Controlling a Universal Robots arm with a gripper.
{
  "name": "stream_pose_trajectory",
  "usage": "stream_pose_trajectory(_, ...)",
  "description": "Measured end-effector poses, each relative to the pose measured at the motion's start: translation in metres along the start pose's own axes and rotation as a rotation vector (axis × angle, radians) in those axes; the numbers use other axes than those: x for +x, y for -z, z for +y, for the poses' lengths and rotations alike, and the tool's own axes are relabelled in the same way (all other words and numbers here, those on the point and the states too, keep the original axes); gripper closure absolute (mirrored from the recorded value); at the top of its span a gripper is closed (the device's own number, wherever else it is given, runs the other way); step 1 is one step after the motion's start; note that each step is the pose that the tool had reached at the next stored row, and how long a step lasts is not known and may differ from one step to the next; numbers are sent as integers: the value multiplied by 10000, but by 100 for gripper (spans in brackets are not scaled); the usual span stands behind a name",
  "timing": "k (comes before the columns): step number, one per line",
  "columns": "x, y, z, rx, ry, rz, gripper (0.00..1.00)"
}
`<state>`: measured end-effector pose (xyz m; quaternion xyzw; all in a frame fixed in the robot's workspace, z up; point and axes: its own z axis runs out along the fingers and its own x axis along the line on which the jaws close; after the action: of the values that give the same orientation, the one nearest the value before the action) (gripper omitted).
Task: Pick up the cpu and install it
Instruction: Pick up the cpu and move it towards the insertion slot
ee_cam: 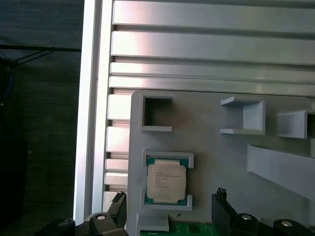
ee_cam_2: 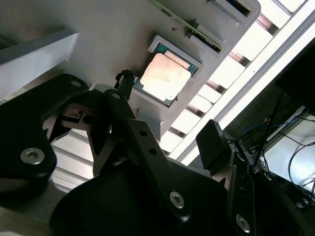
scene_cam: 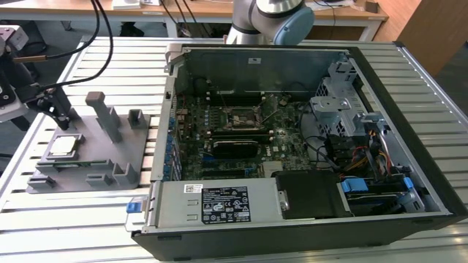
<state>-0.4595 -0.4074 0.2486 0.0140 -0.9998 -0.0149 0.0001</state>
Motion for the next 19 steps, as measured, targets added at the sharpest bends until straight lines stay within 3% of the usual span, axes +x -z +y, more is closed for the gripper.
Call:
stream_pose_trajectory(14,2,-205,-7,-52,15,-1,22)
stream_pose_trajectory(19,3,-259,-9,-53,383,11,22)
